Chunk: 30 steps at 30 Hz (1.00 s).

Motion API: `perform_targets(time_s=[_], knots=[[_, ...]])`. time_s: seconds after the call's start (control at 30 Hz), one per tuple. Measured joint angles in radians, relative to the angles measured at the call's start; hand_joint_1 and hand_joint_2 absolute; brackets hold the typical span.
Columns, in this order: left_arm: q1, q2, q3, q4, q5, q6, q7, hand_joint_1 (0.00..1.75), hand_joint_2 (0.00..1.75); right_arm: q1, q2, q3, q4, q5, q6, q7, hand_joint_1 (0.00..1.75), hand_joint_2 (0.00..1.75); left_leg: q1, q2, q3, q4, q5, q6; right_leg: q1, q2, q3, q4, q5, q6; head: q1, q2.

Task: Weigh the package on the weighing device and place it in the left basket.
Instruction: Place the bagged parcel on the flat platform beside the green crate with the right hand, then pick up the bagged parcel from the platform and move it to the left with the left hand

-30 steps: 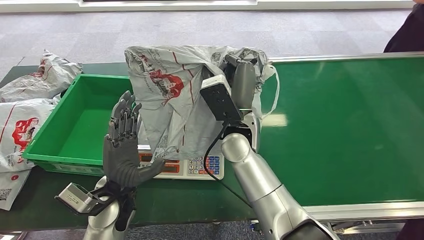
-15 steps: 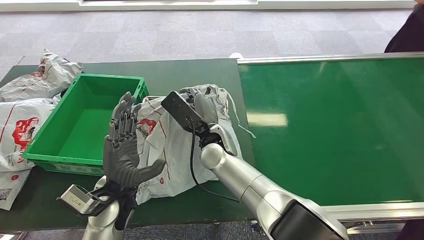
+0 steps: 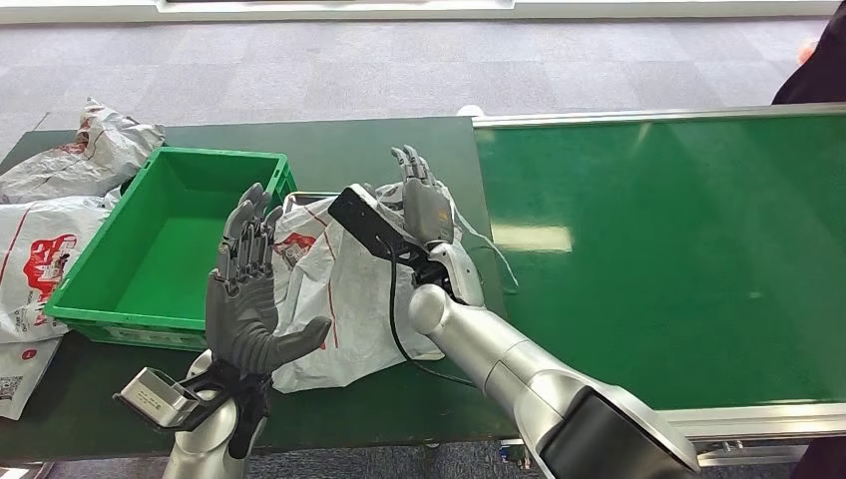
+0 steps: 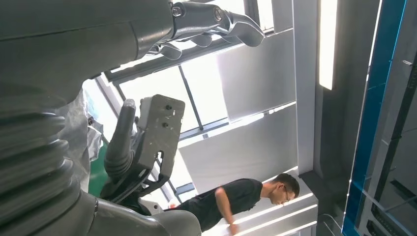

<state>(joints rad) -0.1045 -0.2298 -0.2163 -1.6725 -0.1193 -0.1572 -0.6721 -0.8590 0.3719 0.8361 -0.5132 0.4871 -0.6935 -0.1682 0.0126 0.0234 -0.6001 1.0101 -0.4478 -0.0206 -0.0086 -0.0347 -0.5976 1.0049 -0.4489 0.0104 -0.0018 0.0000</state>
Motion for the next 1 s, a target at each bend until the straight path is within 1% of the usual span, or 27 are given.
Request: perform_targets(time_s=[0.03,0.1,0.17,0.23,0.3,0.37,0.5,0.6,0.67,0.77,1.0], knots=[[0.0,0.0,0.0,0.0,-0.001,0.0,0.0,0.0,1.75,0.002,0.0,-0.006,-0.002,0.032,-0.002,0.0,0.0,0.0,0.0,0.0,0.0,0.0,0.0,0.0,0.0,0.0,0.0,0.0,0.0,0.0,0.0,0.0],[0.0,0.0,0.0,0.0,-0.001,0.0,0.0,0.0,1.75,0.004,0.0,-0.009,-0.004,0.042,-0.002,0.0,0.0,0.0,0.0,0.0,0.0,0.0,0.0,0.0,0.0,0.0,0.0,0.0,0.0,0.0,0.0,0.0],[0.0,0.003,0.0,0.002,-0.003,0.002,0.004,0.0,1.75,0.103,-0.001,-0.206,-0.238,0.242,-0.006,-0.119,0.0,0.87,0.0,-0.002,-0.002,0.0,0.0,0.0,0.0,-0.002,-0.001,0.0,0.0,0.0,0.0,0.0],[0.001,0.005,0.0,0.006,-0.008,0.012,0.008,0.0,1.75,0.222,-0.002,-0.454,-0.562,0.385,-0.011,-0.282,0.0,1.75,0.0,-0.003,-0.004,0.001,0.0,0.0,0.0,-0.004,-0.002,0.0,0.0,0.0,0.0,0.0],[0.002,0.006,0.0,0.008,-0.018,0.03,0.01,0.0,1.75,0.271,-0.002,-0.547,-0.748,0.287,-0.014,-0.369,0.0,1.75,0.0,-0.003,-0.004,0.001,0.0,0.001,-0.001,-0.004,-0.002,-0.001,0.0,0.0,0.0,0.0],[0.004,0.008,0.003,0.008,-0.034,0.049,0.013,0.0,1.75,0.317,-0.002,-0.615,-0.915,0.212,-0.016,-0.435,0.0,1.75,-0.002,-0.002,-0.004,0.001,-0.001,0.001,-0.002,-0.003,-0.002,-0.001,0.0,0.0,0.0,0.0],[0.003,0.011,0.012,0.016,-0.096,0.086,0.03,0.0,1.75,0.399,-0.002,-0.678,-1.164,0.144,-0.011,-0.493,0.0,1.75,-0.003,0.0,-0.002,0.001,-0.002,0.002,-0.002,-0.001,-0.002,-0.001,0.0,0.001,0.0,0.0],[-0.018,0.015,0.019,0.048,-0.197,0.118,0.074,0.0,1.75,0.465,-0.002,-0.706,-1.352,0.104,-0.007,-0.523,0.0,1.75,-0.003,-0.001,-0.003,0.001,-0.002,0.001,-0.002,-0.003,-0.002,-0.001,-0.001,0.001,0.0,0.0],[-0.04,0.02,0.021,0.076,-0.251,0.133,0.098,0.0,1.75,0.488,-0.002,-0.711,-1.428,0.097,-0.005,-0.528,0.0,1.75,-0.003,0.001,-0.002,0.0,-0.002,0.001,-0.002,0.0,-0.003,-0.001,-0.001,0.001,0.0,0.0],[-0.059,0.024,0.023,0.101,-0.274,0.142,0.107,0.0,1.75,0.509,-0.002,-0.713,-1.508,0.095,-0.003,-0.529,0.0,1.75,-0.003,0.002,-0.002,0.0,-0.002,0.001,-0.002,0.002,-0.003,0.0,-0.001,0.001,0.0,0.0],[-0.075,0.028,0.023,0.13,-0.28,0.145,0.112,0.0,1.75,0.52,-0.005,-0.713,-1.58,0.095,-0.003,-0.529,0.0,1.75,-0.003,0.002,-0.002,0.0,-0.001,0.001,-0.002,0.001,-0.002,0.0,0.0,0.001,0.0,0.0]])
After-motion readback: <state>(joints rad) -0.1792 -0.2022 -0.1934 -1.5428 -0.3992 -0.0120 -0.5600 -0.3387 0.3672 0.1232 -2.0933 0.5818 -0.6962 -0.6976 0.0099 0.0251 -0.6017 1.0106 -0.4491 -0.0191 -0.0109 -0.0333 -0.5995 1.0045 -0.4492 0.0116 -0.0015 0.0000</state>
